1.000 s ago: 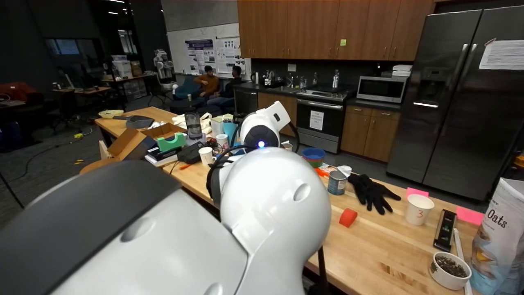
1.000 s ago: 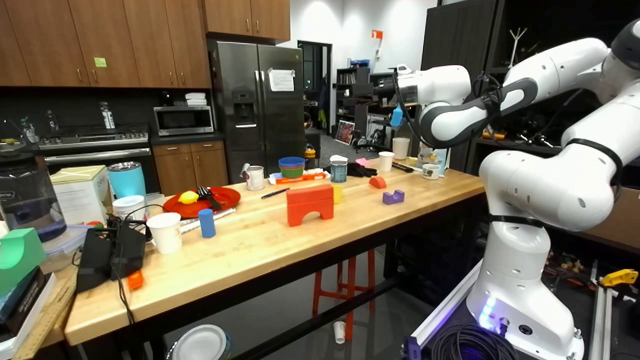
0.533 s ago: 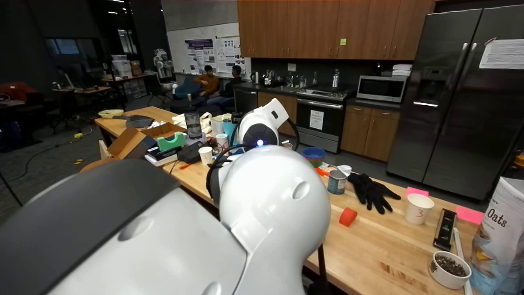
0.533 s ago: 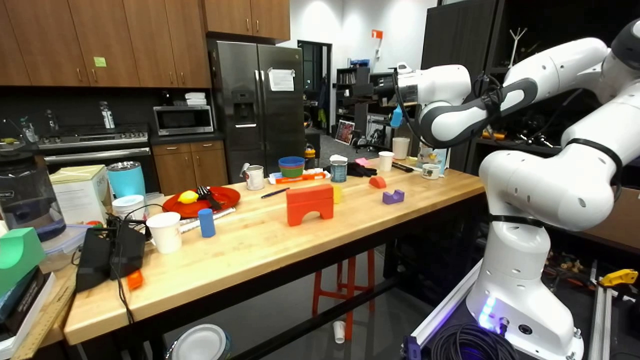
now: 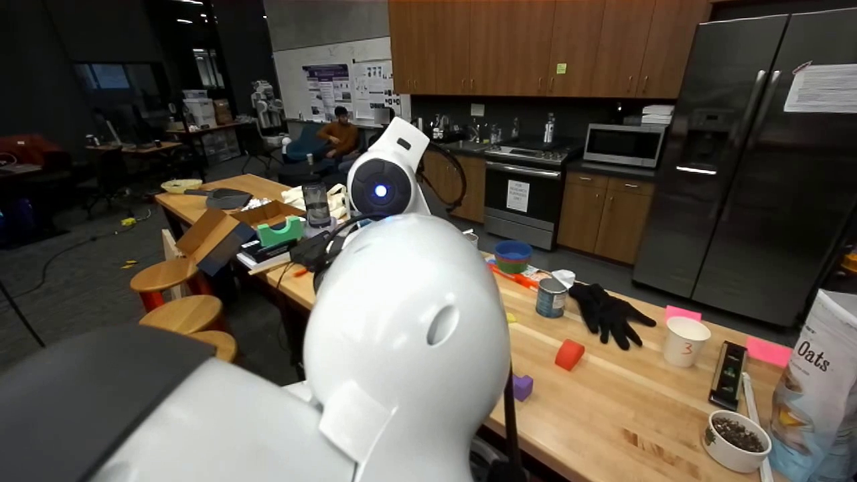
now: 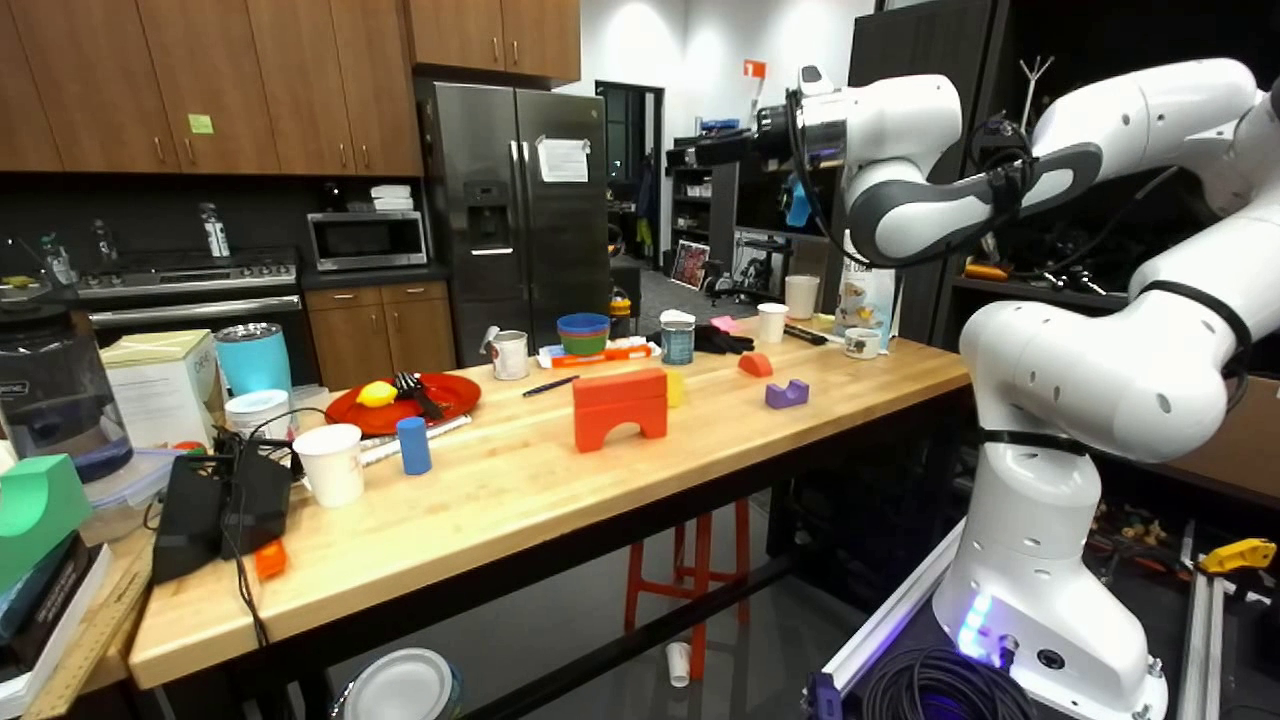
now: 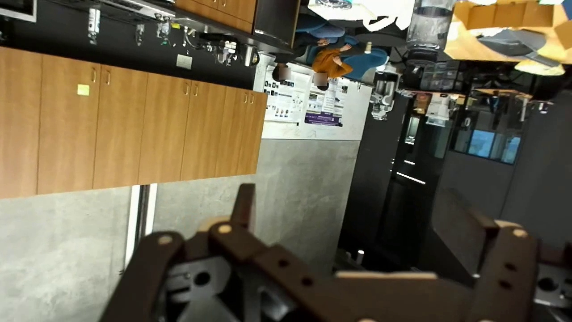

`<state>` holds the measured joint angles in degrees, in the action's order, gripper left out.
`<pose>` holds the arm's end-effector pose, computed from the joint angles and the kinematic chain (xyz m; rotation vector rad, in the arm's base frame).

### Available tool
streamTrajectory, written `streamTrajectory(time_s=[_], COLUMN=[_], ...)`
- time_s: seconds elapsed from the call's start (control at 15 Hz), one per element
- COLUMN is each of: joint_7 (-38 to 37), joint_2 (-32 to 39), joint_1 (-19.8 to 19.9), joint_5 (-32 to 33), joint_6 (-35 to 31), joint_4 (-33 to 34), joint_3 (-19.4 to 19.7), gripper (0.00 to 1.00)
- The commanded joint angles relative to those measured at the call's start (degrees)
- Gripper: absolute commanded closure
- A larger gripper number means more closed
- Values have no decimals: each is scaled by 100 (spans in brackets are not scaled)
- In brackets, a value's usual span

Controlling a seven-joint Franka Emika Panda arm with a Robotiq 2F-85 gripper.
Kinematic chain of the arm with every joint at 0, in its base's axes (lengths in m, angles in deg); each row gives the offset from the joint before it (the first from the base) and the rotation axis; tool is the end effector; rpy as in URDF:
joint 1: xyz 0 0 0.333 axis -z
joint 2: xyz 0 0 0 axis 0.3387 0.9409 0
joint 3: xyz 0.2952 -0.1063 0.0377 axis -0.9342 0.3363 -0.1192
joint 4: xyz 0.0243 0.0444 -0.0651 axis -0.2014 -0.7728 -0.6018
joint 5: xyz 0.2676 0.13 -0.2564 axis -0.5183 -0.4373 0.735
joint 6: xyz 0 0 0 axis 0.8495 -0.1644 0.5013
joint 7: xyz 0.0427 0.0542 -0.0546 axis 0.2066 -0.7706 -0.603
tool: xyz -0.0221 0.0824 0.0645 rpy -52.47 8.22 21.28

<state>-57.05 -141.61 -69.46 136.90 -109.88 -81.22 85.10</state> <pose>0.3208 0.0362 0.5718 -2.0060 -0.8282 -1.8388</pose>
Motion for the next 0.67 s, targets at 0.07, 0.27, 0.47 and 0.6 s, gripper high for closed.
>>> streamTrajectory(time_s=[0.07, 0.27, 0.47, 0.6], joint_7=[448, 1103, 1677, 1696], joint_2=[-532, -192, -231, -182], joint_1=[-593, -243, -269, -130], joint_5=[-1, -959, -1668, -1695], joint_6=[968, 604, 581, 519], joint_4=[148, -51, -144, -194], joint_3=[-355, -619, -688, -735], gripper=[0, 0, 0, 0])
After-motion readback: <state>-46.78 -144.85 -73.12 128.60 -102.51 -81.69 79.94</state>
